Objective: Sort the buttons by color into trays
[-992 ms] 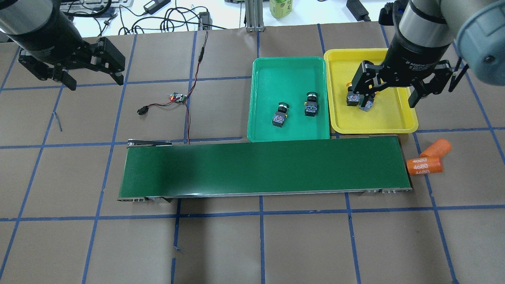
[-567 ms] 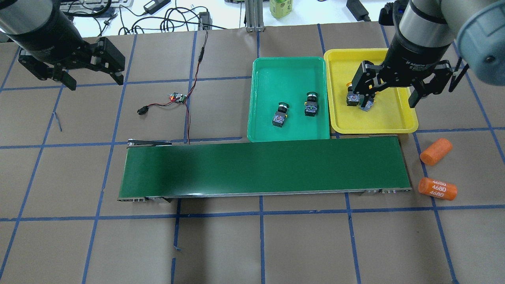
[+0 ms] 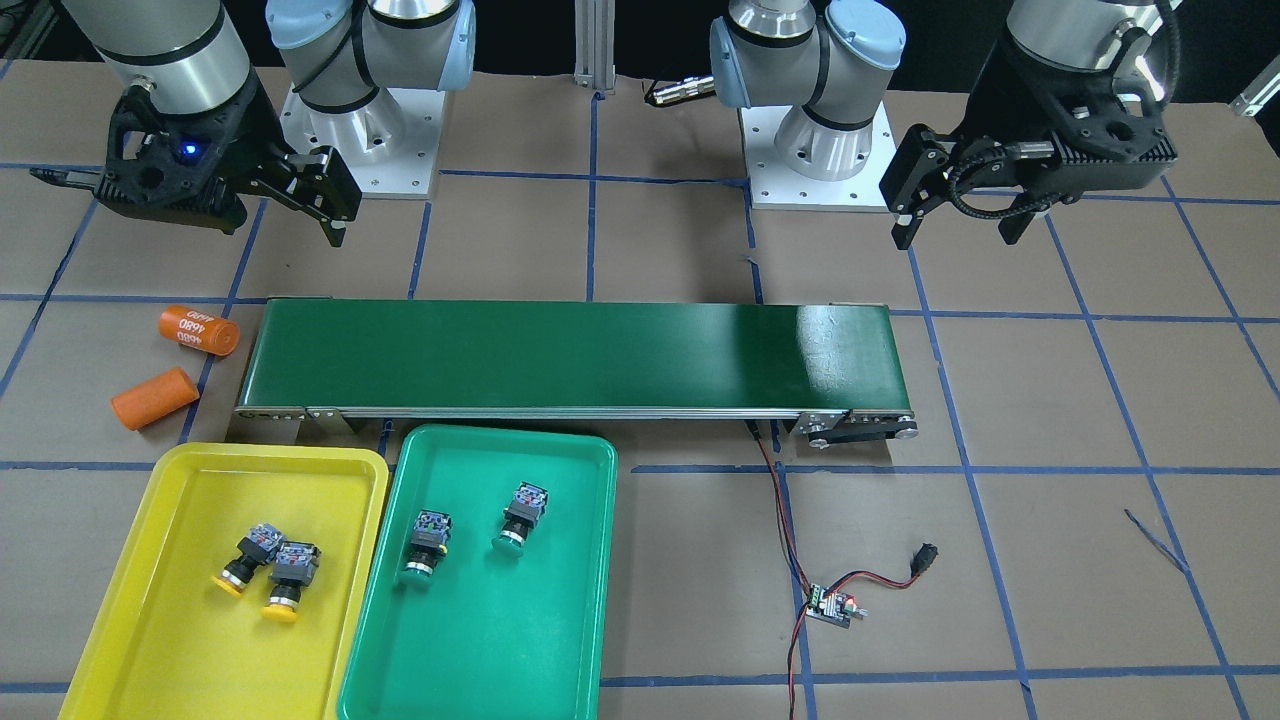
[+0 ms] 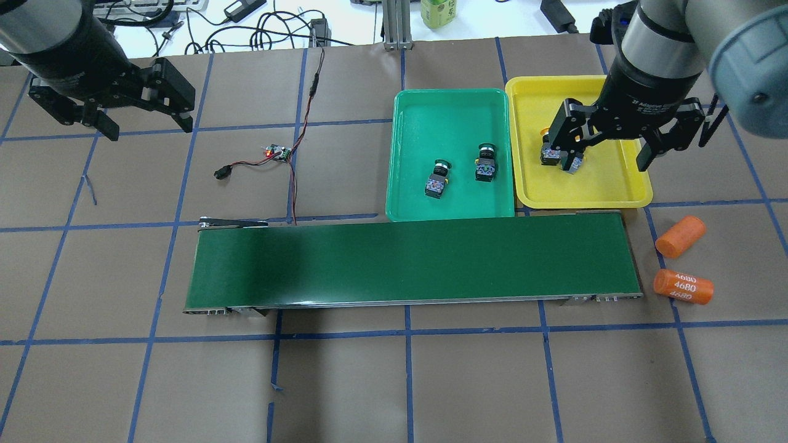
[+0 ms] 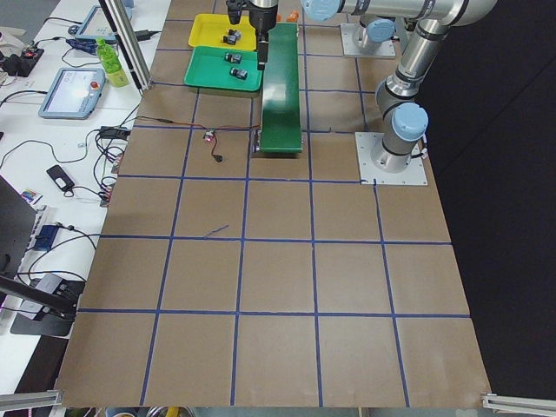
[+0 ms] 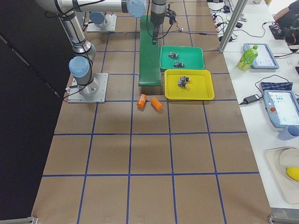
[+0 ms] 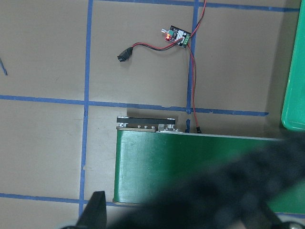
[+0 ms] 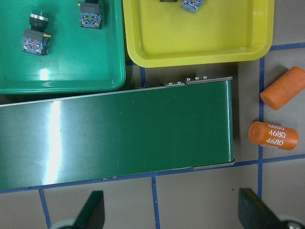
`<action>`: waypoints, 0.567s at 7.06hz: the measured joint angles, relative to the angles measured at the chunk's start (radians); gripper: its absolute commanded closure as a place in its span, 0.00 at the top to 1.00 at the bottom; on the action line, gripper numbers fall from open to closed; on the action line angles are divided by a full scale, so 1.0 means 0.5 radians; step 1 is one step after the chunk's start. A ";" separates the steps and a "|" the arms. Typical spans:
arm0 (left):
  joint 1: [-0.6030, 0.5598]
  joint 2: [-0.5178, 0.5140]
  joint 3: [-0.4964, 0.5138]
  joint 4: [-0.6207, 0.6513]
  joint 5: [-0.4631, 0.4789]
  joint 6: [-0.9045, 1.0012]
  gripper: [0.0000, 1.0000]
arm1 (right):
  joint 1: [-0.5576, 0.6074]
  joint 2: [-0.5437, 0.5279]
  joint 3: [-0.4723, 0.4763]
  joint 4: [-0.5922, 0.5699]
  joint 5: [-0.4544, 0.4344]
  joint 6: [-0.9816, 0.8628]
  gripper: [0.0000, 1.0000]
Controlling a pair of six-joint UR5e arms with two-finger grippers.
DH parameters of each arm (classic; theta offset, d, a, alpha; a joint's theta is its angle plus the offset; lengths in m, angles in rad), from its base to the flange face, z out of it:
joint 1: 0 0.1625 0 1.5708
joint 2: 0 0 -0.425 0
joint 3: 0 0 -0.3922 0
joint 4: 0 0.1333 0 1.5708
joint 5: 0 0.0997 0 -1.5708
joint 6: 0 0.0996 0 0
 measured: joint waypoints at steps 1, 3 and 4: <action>0.000 0.000 -0.001 0.000 0.000 0.000 1.00 | 0.000 -0.001 0.001 0.004 -0.001 0.002 1.00; 0.000 0.000 0.000 0.000 -0.001 -0.001 1.00 | -0.001 -0.003 0.001 0.010 -0.001 0.005 1.00; 0.000 0.000 0.002 0.000 -0.001 0.000 1.00 | 0.001 -0.004 0.003 0.012 0.000 0.006 1.00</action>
